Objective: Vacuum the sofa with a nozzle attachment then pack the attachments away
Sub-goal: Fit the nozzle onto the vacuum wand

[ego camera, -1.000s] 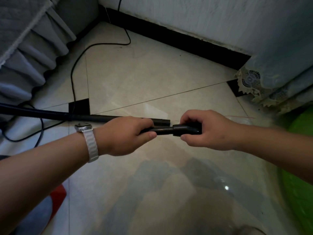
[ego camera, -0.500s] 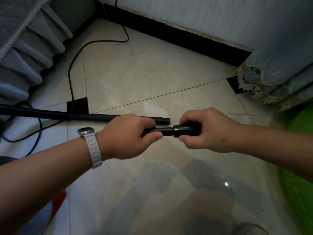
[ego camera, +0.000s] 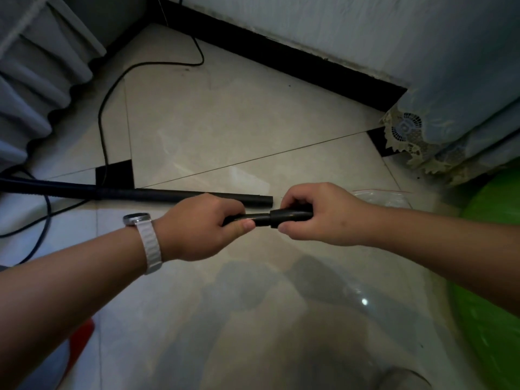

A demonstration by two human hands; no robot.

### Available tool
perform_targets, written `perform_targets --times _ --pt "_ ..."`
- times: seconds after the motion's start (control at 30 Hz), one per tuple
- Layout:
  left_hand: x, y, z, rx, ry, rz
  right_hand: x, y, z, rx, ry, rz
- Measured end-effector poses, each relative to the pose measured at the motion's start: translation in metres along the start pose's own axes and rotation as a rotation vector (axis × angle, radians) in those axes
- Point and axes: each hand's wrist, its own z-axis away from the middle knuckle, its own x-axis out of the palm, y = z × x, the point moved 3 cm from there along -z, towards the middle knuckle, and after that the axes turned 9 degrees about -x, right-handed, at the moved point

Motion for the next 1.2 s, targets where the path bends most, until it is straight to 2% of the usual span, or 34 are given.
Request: perform_targets --times 0.1,0.23,0.33,0.43,0.6,0.7,0.83,0.93,1.1,1.2 --pt "0.009 -0.012 -0.001 -0.053 -0.055 0.146 -0.007 0.004 -0.003 0.027 0.085 -0.167" --pt "0.016 -0.020 -0.002 -0.180 -0.099 0.602 -0.024 0.017 -0.007 0.076 0.264 -0.535" --pt "0.018 -0.008 -0.004 -0.239 -0.108 0.901 -0.021 0.023 -0.011 0.113 0.272 -0.656" --pt "0.022 0.011 -0.005 -0.235 -0.130 0.958 -0.010 0.016 -0.014 0.104 0.222 -0.661" --pt "0.037 0.033 -0.011 -0.224 -0.232 1.018 -0.008 0.007 -0.025 0.137 0.344 -0.825" --pt "0.048 0.039 -0.019 -0.191 -0.256 0.915 -0.004 0.011 -0.030 0.158 0.336 -0.864" --pt "0.061 0.044 -0.033 -0.138 -0.303 0.758 -0.004 0.028 -0.033 0.159 0.315 -0.746" --pt "0.067 0.034 -0.054 -0.084 -0.213 0.597 -0.010 0.053 -0.036 0.192 0.305 -0.614" --pt "0.071 -0.004 -0.109 -0.008 -0.008 0.117 -0.015 0.106 -0.038 0.290 0.181 -0.248" --pt "0.081 -0.028 -0.138 0.009 0.034 -0.098 -0.014 0.131 -0.038 0.316 0.127 -0.121"
